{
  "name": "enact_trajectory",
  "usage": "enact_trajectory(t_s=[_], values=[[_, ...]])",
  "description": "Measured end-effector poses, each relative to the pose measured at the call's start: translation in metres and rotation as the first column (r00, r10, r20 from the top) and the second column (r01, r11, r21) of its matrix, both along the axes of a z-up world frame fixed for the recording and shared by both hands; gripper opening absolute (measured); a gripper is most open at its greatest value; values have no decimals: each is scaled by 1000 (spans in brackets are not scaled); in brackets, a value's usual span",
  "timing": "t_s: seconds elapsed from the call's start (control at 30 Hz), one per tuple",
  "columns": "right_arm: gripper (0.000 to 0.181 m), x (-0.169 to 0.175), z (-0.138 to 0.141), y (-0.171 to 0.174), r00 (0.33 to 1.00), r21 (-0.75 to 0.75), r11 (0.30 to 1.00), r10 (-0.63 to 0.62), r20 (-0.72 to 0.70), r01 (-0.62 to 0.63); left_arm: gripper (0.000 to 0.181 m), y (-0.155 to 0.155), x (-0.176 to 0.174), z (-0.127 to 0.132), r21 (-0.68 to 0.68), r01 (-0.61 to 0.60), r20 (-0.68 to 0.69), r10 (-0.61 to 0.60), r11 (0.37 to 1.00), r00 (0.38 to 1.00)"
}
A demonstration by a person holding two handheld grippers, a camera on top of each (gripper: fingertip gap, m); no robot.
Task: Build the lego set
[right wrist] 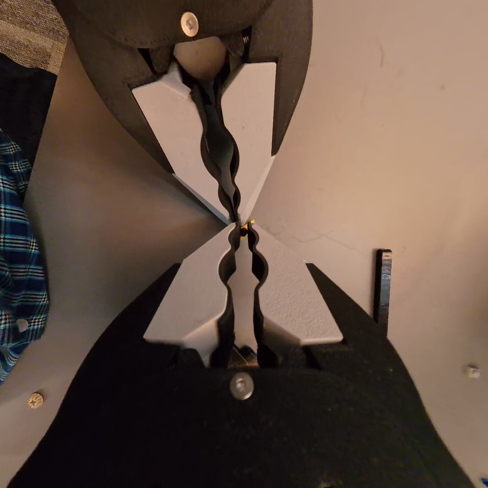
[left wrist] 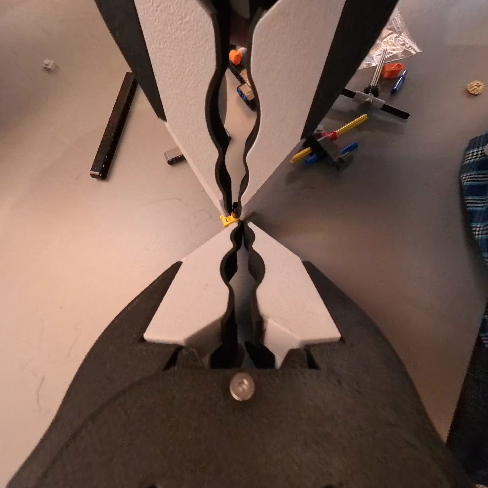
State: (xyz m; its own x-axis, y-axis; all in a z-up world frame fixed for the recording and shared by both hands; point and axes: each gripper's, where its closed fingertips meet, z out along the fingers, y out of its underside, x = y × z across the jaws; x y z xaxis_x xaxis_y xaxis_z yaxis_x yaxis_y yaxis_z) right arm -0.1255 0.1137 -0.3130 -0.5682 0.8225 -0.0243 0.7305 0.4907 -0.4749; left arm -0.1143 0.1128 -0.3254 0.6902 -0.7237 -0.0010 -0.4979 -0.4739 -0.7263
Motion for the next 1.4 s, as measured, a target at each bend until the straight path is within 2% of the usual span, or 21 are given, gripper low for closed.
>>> enact_trajectory(t_s=[0.17, 0.37, 0.5, 0.67, 0.77, 0.93, 1.1, 1.2, 1.4], values=[[8, 0, 7, -3, 1000, -25, 1000, -8, -20, 7, 0, 0, 0, 0, 5, 0, -6, 0, 1000, 1000], [4, 4, 7, -1, 999, -33, 999, -33, -19, 33, 0, 0, 0, 0, 8, 0, -8, 0, 1000, 1000], [8, 6, 11, 17, 996, -12, 996, -90, -13, 90, 0, 0, 0, 0, 10, 1, -10, -1, 1000, 1000], [11, 16, -2, 30, 994, 42, 994, -103, 42, 101, 0, 0, 0, 0, 2, 0, 0, 0, 1000, 1000], [13, 11, -4, 32, 995, 49, 994, -98, 12, 97, 0, 0, 0, 1, 8, -2, 5, 2, 1000, 1000], [11, -7, -1, 38, 999, 70, 997, -26, -44, 29, 3, 2, -5, 10, 27, -36, 61, 34, 999, 998], [13, -24, -1, 41, 995, 54, 995, 83, -62, -80, 6, 6, -24, 17, 39, -118, 113, 113, 992, 987], [12, -24, -13, 41, 990, 41, 989, 140, -12, -140, 9, 8, -33, 16, 33, -145, 110, 141, 989, 984], [3, -22, -14, 43, 987, 2, 987, 161, 12, -161, 12, 9, -35, 14, 17, -151, 107, 148, 988, 983]])
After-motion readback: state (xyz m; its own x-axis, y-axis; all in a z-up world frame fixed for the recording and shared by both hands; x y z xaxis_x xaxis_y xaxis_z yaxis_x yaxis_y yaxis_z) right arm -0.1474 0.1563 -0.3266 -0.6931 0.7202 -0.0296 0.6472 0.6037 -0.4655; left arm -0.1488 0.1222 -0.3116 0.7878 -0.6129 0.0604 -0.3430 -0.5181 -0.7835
